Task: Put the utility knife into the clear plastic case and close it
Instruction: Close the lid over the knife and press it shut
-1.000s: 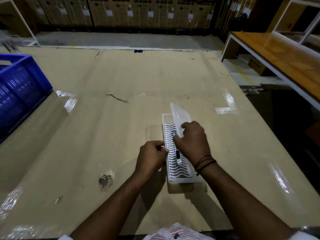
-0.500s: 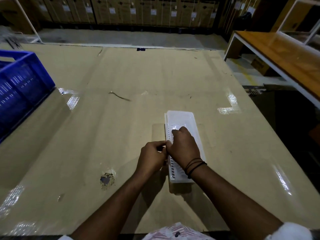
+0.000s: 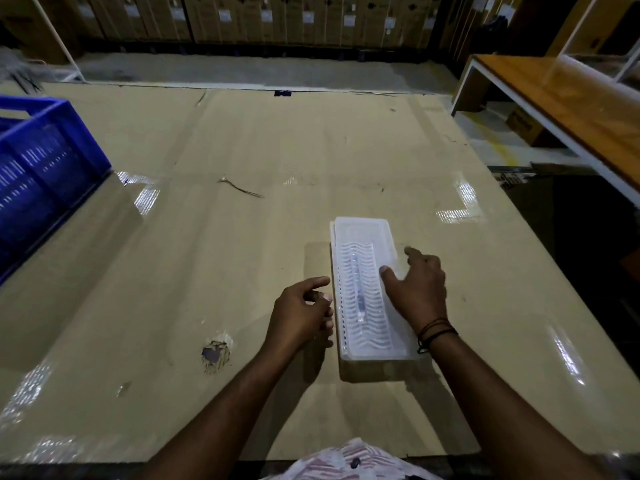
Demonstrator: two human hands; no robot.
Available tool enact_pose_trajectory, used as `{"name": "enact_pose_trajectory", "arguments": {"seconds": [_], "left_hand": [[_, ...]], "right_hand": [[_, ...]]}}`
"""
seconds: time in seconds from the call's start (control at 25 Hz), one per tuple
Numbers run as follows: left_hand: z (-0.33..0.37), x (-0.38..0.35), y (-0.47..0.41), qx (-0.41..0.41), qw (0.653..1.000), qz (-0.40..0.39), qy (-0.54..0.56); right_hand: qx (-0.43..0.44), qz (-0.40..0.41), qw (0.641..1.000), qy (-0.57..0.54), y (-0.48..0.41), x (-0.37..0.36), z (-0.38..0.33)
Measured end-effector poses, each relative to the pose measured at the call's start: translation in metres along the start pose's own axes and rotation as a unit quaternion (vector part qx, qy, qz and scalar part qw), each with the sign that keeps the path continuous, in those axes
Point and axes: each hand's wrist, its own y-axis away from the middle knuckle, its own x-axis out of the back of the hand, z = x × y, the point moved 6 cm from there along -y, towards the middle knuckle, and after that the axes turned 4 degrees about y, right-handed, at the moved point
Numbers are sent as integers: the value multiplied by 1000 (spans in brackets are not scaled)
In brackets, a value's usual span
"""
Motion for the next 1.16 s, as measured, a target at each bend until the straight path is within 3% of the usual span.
{"name": "enact_pose_trajectory", "arguments": {"seconds": [0.16,0.8,1.16], "left_hand": [[3,-5,4,-9,1000,-26,-13],[10,-12,6,-35,997,-43,-47],[1,-16,2,4,998,-55,-39]], "right_hand": [[-29,-65,994,-82,-3,-13,17],[6,-40,993,-113,-5,-23,5],[-5,-59,987,-149,-4,-29,10]]}}
